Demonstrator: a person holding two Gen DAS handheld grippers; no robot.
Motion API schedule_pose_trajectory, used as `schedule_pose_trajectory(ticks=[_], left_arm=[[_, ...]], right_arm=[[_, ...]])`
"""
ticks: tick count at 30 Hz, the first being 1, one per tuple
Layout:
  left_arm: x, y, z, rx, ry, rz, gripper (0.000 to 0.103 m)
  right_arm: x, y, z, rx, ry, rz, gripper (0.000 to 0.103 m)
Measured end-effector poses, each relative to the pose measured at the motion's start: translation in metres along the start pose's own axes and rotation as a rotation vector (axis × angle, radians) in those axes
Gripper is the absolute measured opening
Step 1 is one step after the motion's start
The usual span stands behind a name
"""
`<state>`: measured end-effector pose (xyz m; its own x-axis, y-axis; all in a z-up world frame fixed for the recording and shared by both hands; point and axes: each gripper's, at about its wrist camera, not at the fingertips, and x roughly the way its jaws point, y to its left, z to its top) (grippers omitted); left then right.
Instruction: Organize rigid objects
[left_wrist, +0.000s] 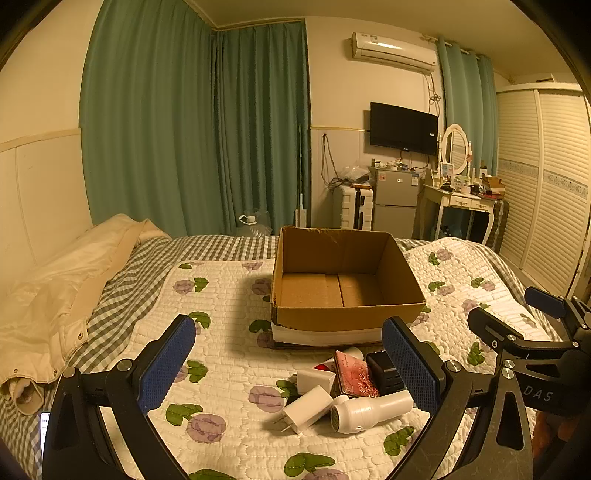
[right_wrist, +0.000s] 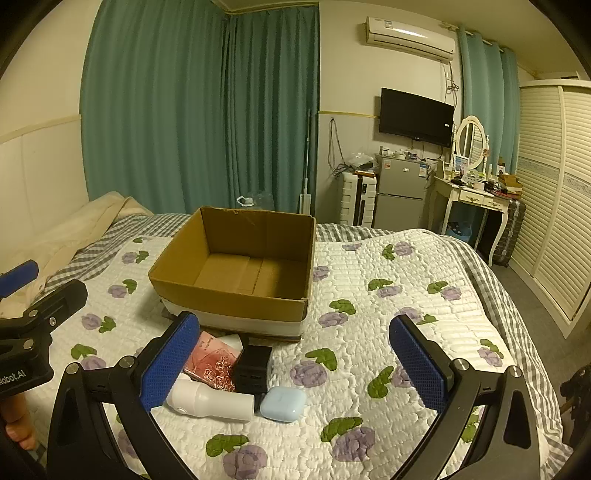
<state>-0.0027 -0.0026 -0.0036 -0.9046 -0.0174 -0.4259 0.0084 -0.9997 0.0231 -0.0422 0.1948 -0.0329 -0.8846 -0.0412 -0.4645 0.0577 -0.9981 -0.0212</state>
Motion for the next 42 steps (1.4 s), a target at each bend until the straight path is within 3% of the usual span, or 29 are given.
schedule_pose_trajectory(ticks=[42], left_arm=[[-0.002, -0.0003, -0.0004, -0.005, 0.005, 0.006, 0.103]], right_arm=[[-0.0021, -0.0009, 0.0044, -0.009, 0.006, 0.011, 0.103]])
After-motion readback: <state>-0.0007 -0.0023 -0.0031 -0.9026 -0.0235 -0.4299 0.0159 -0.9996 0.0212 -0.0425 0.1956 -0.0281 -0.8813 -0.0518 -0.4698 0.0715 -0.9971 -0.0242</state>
